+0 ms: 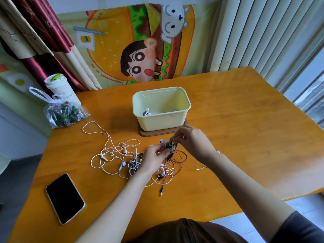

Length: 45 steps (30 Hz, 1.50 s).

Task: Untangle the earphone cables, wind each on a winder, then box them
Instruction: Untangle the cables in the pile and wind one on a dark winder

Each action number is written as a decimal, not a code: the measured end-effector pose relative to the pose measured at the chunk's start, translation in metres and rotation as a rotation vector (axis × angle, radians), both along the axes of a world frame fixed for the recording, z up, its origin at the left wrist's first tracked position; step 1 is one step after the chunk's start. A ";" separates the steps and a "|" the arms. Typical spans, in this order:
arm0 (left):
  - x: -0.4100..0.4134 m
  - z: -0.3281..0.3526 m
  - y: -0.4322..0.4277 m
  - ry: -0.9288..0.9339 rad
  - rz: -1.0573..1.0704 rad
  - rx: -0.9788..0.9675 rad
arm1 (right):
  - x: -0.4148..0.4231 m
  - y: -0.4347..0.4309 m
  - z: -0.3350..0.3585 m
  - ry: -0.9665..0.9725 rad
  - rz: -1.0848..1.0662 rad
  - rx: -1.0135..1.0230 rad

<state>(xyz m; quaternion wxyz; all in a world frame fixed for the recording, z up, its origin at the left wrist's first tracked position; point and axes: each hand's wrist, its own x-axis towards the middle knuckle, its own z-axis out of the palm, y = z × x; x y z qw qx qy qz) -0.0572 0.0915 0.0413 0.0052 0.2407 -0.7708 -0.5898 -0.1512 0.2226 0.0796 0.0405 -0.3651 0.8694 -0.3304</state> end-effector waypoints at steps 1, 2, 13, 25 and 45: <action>0.000 0.001 0.000 -0.001 -0.024 0.000 | -0.001 0.001 -0.001 -0.003 -0.013 -0.019; 0.000 0.002 -0.001 -0.003 -0.052 0.003 | -0.002 0.002 -0.001 -0.008 -0.028 -0.037; -0.001 0.007 -0.006 -0.036 -0.132 0.115 | -0.011 0.005 -0.011 -0.079 -0.089 -0.131; 0.009 0.000 -0.010 -0.063 -0.093 0.469 | -0.004 -0.002 -0.012 -0.584 -0.168 -0.423; 0.003 0.001 -0.005 0.030 -0.063 0.619 | 0.009 0.004 -0.009 -1.009 -0.285 -0.618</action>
